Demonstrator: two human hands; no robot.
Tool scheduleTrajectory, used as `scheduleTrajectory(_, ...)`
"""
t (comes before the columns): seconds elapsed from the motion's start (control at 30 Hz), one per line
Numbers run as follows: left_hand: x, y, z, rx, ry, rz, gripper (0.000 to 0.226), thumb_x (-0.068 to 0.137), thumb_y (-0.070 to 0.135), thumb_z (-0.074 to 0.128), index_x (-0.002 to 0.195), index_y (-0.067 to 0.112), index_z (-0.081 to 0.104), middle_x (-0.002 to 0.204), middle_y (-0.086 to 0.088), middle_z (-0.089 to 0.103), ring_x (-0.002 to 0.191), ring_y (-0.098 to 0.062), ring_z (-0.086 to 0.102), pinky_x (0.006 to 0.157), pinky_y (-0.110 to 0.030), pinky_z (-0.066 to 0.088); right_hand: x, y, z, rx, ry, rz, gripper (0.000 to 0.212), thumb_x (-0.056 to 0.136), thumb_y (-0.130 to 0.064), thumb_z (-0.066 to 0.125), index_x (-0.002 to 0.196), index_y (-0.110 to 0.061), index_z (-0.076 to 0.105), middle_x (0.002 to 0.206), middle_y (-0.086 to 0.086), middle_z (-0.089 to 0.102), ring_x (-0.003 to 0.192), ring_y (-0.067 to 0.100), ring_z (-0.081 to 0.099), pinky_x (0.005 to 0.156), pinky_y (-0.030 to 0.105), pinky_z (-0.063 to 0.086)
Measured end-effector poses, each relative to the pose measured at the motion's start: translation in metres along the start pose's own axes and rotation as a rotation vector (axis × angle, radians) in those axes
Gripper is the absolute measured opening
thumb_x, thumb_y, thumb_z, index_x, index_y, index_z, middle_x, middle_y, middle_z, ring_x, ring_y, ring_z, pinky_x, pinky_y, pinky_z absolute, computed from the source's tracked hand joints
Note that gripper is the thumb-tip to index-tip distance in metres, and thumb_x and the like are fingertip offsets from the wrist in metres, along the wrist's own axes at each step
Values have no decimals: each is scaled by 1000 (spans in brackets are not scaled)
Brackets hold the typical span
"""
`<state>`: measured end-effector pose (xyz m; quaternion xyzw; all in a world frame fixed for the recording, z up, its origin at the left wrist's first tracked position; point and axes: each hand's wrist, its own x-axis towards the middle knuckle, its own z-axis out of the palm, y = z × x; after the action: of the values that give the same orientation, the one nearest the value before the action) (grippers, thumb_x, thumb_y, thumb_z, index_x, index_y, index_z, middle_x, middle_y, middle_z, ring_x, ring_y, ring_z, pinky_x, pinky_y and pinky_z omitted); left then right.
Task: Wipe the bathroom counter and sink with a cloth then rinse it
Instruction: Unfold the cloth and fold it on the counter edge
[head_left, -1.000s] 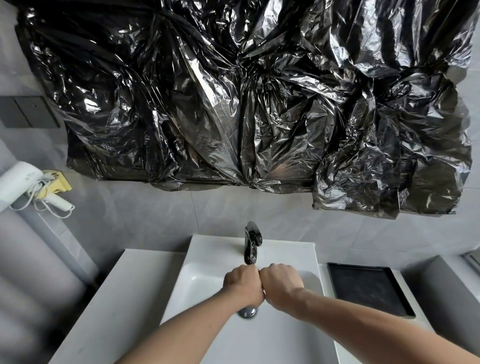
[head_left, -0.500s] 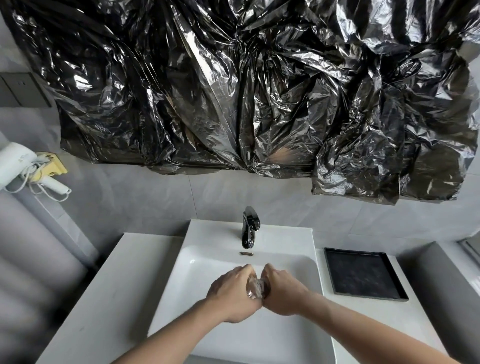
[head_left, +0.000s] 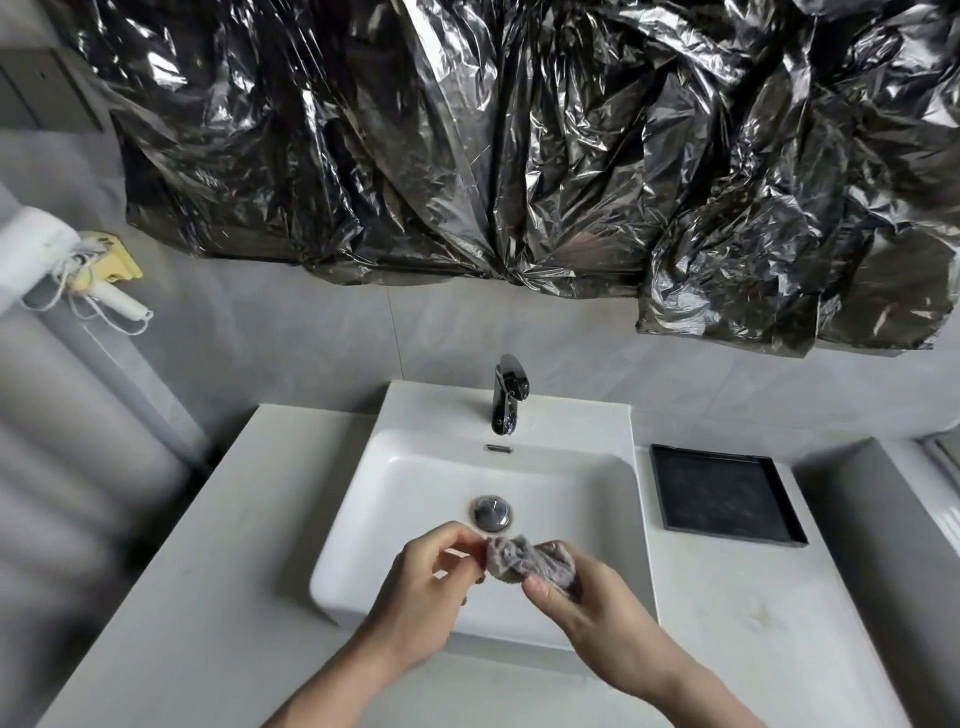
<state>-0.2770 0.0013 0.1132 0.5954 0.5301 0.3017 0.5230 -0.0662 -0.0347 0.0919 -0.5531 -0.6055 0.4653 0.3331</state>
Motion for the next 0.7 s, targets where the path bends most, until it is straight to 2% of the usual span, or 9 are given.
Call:
scheduleTrajectory(0.1,-9,5,1,-142,-28,-59,26,85,37,52,98,26,71,96,-1,74,85,-15,68,71,-37,54,-8,-1,9,-4,28,-1,58,86,-73,59,97,-16,60,76,-12,48,72,5,40,68,32,39)
scheduleTrajectory(0.17,-13,9,1,-147,-57,-45,30,85,46,57,102,26,71,98,1,73,85,-15,69,69,-35,55,-12,-5,11,-22,39,-4,47,92,-65,57,93,-18,57,74,-13,50,70,6,40,67,32,39)
scheduleTrajectory(0.23,-16,9,1,-58,-64,-7,16,88,37,68,97,24,71,95,3,73,84,-15,71,69,-36,57,-14,-11,11,27,44,-11,37,98,-55,54,96,-19,62,80,-10,66,75,5,55,76,31,48)
scheduleTrajectory(0.3,-17,6,0,30,-38,18,3,89,19,71,90,21,71,91,4,74,82,-16,71,73,-42,59,-16,-14,11,134,52,3,36,101,-49,50,99,-15,64,88,-2,72,85,9,64,86,30,54)
scheduleTrajectory(0.4,-21,3,-6,57,12,39,6,88,12,72,86,18,71,88,3,75,83,-13,71,78,-44,58,-21,-15,10,193,83,77,34,103,-46,47,102,-20,68,76,-6,60,72,7,54,69,21,49)
scheduleTrajectory(0.43,-23,3,-8,44,26,46,6,88,11,72,86,16,71,88,2,75,83,-14,71,79,-44,58,-22,-13,10,186,96,109,29,103,-44,49,104,-24,70,75,-6,60,70,8,54,64,22,47)
scheduleTrajectory(0.53,-26,0,-13,-37,49,60,6,92,9,70,87,12,68,92,-4,74,87,-20,71,80,-45,59,-26,-7,9,260,168,187,14,102,-31,59,100,-23,70,91,2,74,80,11,64,71,29,52)
scheduleTrajectory(0.6,-28,-2,-18,-72,62,61,5,94,8,68,90,8,66,97,-5,74,90,-24,71,82,-44,60,-29,-1,8,339,259,211,8,99,-19,65,97,-11,65,86,2,73,79,15,61,78,32,51)
scheduleTrajectory(0.7,-34,-3,-24,39,41,105,9,93,2,66,88,8,65,93,-2,75,91,-17,72,85,-37,58,-34,1,5,414,344,199,17,92,-10,73,92,-3,58,77,5,63,75,17,55,74,35,46)
